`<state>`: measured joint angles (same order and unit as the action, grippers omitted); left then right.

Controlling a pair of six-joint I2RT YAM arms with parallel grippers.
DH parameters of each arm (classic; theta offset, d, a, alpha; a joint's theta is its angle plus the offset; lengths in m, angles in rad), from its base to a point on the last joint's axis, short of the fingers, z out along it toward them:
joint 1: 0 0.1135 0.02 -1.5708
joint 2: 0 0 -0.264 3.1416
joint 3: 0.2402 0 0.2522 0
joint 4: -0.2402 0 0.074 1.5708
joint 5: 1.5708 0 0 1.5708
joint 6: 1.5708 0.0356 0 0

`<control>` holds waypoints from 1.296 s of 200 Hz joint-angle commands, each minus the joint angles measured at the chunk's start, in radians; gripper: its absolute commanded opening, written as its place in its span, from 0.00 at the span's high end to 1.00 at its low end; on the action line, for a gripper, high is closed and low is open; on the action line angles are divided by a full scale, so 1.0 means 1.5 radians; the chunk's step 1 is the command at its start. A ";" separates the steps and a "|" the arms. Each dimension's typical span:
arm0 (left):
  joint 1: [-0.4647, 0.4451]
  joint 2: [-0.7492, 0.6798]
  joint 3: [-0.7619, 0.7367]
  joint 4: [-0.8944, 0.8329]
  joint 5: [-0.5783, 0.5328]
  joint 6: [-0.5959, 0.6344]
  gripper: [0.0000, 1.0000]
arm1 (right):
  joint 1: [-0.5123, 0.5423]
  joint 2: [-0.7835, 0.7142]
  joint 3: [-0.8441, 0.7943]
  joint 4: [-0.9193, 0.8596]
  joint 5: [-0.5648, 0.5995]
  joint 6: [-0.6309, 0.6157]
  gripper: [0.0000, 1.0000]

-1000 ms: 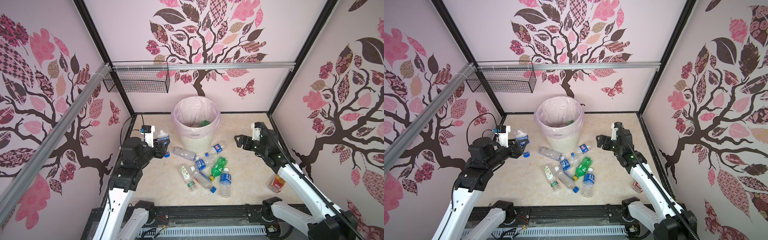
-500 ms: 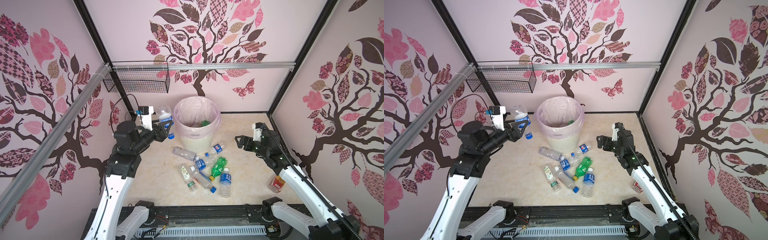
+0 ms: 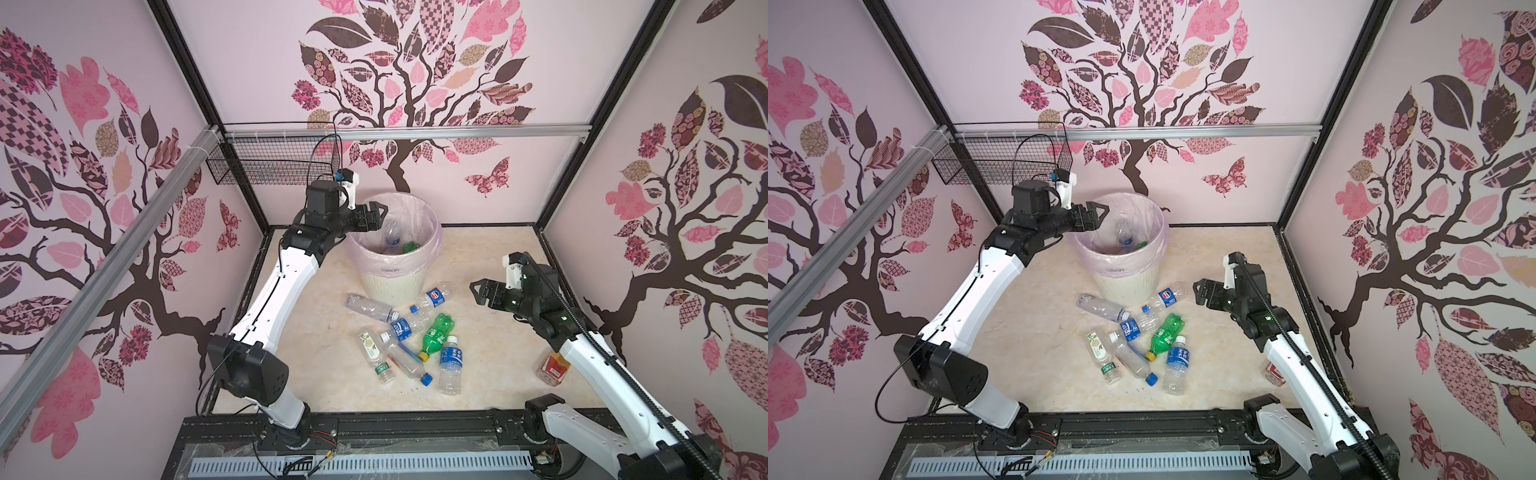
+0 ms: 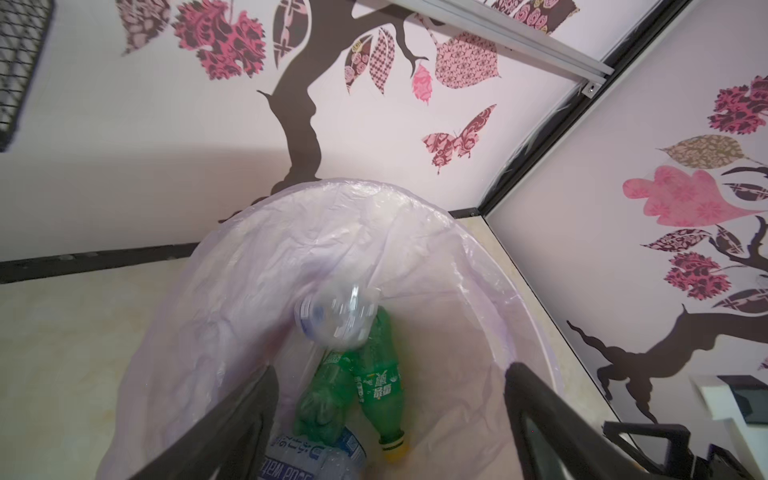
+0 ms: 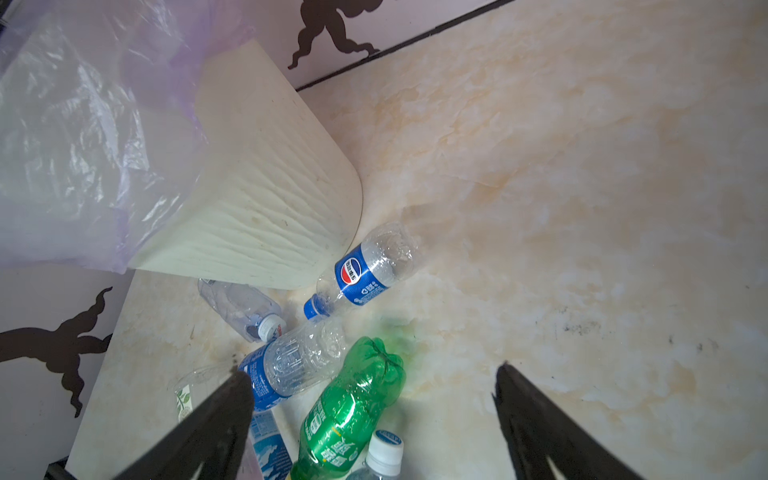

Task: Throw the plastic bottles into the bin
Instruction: 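Open the left gripper over the bin to drop the bottle, then withdraw the left gripper while the right gripper reaches to a white-capped water bottle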

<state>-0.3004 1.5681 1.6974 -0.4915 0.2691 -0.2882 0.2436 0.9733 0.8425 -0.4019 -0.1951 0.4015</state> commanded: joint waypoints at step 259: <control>0.111 -0.429 -0.520 -0.081 -0.159 0.040 0.02 | 0.224 0.223 -0.113 -0.137 -0.114 0.079 0.15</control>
<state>-0.1371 0.9180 0.9459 -0.6426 0.0284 -0.2356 0.5674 1.2617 0.6788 -0.6037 -0.3412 0.5125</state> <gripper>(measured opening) 0.977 0.857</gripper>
